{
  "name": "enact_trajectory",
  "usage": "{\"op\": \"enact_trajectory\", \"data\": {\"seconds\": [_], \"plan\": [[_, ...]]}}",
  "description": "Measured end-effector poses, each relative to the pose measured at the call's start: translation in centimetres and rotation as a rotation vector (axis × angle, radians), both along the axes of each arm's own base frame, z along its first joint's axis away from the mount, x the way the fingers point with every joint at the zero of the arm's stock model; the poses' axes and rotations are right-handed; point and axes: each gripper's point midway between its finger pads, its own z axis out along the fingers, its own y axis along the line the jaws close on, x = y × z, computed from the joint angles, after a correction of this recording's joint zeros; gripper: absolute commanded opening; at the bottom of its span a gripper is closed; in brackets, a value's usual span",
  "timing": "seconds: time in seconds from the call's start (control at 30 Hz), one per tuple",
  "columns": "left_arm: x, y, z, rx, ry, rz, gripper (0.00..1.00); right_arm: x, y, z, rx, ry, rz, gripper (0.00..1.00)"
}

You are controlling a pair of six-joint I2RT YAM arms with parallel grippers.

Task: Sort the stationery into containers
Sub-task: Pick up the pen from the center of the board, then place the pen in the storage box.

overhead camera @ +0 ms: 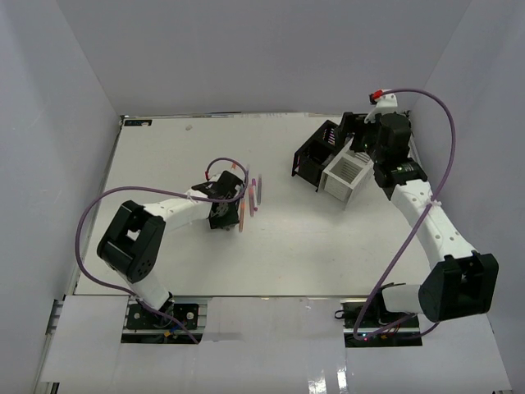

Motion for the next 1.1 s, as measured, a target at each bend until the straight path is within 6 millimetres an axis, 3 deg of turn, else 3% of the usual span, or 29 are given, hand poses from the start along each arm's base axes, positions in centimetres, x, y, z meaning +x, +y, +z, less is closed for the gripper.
{"op": "enact_trajectory", "data": {"seconds": [0.13,0.23,0.4,0.67,0.83,0.97,1.1], "plan": [[0.5,-0.3,0.0,0.002,-0.002,-0.007,0.41,-1.8,0.0,-2.7,-0.009,0.069,0.019,0.96],[0.7,-0.3,-0.1,0.003,-0.007,-0.015,0.27,-3.2,0.0,-4.1,-0.011,0.110,0.039,0.96],[0.8,-0.4,0.0,0.003,-0.009,-0.037,0.07,-4.8,0.4,-4.0,-0.001,0.116,0.078,0.96],[0.6,-0.5,1.1,-0.006,-0.021,-0.086,0.01,-6.1,2.2,-3.7,0.044,0.127,0.180,0.97],[1.2,-1.4,5.3,-0.062,-0.153,-0.215,0.00,-7.3,6.4,-4.7,0.092,0.200,0.334,0.97],[1.3,-3.0,9.9,-0.139,-0.342,-0.422,0.03,-8.5,12.1,-4.9,0.119,0.274,0.508,0.97],[0.7,-5.1,13.2,-0.204,-0.492,-0.638,0.05,-10.1,16.9,-4.6,0.159,0.329,0.647,0.96]]}}
